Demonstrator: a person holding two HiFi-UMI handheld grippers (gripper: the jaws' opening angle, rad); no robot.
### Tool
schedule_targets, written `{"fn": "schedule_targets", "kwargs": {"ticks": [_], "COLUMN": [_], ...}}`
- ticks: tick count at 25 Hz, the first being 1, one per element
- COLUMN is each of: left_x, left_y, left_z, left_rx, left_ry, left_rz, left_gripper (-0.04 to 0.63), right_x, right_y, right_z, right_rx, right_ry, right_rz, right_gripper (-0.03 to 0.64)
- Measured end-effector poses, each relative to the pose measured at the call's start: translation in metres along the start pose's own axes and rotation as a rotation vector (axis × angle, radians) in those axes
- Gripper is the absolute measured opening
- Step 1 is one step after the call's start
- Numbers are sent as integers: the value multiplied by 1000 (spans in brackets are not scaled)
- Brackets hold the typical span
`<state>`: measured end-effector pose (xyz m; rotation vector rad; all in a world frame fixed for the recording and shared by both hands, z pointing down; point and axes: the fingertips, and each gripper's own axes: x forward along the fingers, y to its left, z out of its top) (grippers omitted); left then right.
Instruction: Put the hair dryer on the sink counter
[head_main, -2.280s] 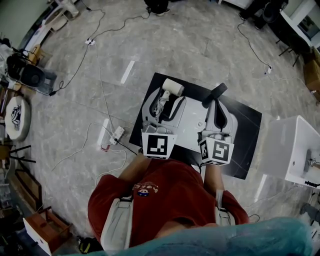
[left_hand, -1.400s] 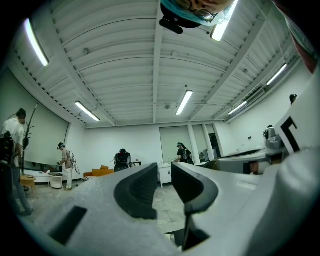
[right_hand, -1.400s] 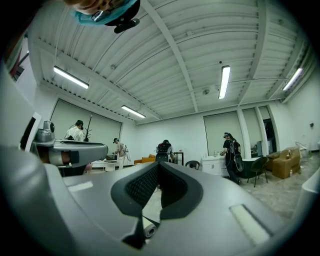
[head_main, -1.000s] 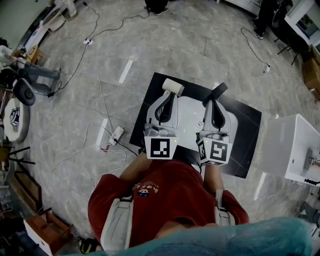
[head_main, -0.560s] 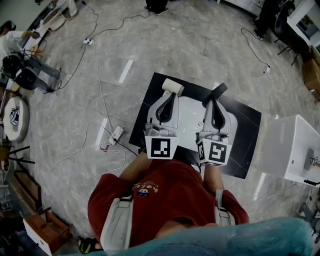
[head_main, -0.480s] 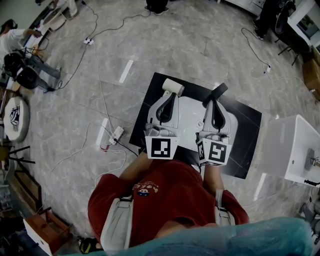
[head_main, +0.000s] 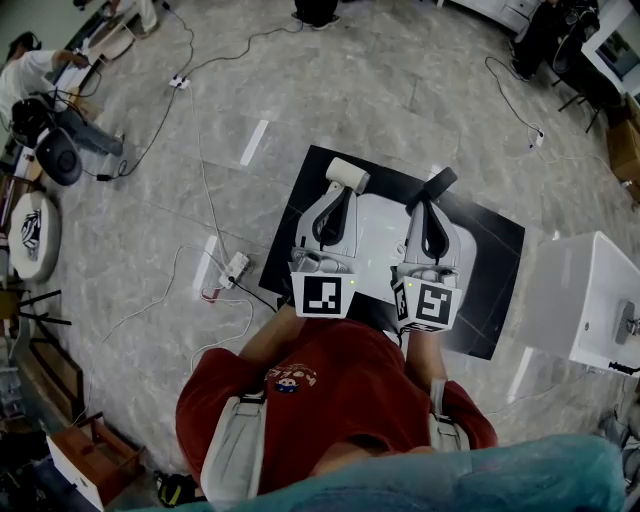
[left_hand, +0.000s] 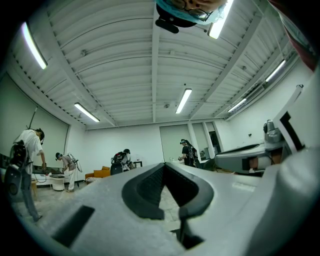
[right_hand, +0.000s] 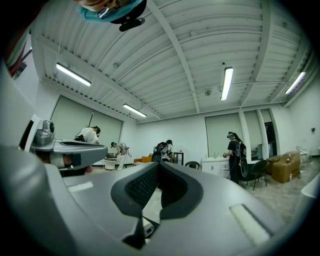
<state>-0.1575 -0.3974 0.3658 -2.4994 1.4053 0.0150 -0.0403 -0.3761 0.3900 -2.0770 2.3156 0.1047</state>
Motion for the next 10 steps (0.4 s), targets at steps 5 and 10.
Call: {"fn": "schedule_targets", "kwargs": {"ticks": [5,10], "left_x": [0,1], "left_y": [-1,-1], "left_z": [0,-1], "left_rx": [-4,-19], "left_ry": [12,12], "left_rz": [-8,-10], "left_gripper": [2,2], "right_x": [0,0], "right_y": [0,2], "right_z": [0,1], "right_rx": [-3,-3], "right_ry": [2,1], "right_rz": [0,1], "right_gripper": [2,2]}}
